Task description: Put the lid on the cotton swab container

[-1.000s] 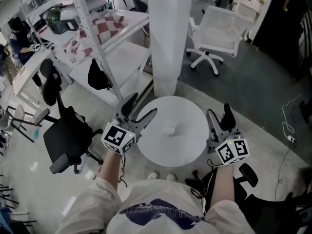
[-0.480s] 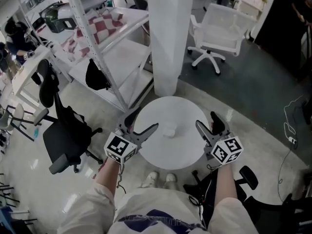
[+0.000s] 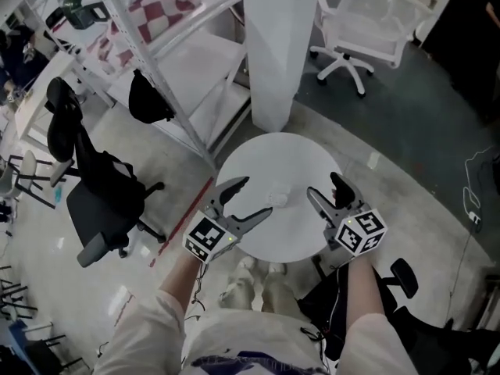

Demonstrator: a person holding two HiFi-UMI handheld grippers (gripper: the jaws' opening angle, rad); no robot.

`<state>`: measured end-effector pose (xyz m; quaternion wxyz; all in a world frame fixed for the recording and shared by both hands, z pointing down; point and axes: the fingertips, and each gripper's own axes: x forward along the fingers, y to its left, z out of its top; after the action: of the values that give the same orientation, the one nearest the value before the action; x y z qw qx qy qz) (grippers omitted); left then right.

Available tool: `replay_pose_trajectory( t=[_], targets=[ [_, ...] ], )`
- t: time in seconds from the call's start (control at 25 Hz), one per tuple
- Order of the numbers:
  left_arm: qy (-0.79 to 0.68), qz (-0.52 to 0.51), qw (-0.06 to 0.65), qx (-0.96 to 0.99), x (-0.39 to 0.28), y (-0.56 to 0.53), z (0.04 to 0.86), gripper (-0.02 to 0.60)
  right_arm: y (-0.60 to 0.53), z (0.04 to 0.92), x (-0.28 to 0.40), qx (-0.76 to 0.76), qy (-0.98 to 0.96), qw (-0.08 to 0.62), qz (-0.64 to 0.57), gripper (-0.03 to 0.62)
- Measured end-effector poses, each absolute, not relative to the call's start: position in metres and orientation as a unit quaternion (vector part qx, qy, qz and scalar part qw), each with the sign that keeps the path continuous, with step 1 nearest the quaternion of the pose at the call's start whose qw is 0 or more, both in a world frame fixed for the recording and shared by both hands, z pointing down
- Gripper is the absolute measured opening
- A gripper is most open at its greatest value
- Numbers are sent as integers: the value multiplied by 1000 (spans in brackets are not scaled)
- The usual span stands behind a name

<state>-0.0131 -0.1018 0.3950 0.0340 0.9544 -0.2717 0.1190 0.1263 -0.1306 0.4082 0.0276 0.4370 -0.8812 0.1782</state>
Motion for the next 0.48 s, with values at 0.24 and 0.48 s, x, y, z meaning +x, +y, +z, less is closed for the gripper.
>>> replay_pose_trajectory(
  t=[0.24, 0.48],
  targets=[
    [-233, 159, 71, 957, -2, -101, 459, 344, -146, 454, 106, 410, -887, 62, 204, 347],
    [-217, 188, 97, 953, 5, -102, 517, 344, -155, 496, 96, 388, -890, 84, 225, 347]
  ],
)
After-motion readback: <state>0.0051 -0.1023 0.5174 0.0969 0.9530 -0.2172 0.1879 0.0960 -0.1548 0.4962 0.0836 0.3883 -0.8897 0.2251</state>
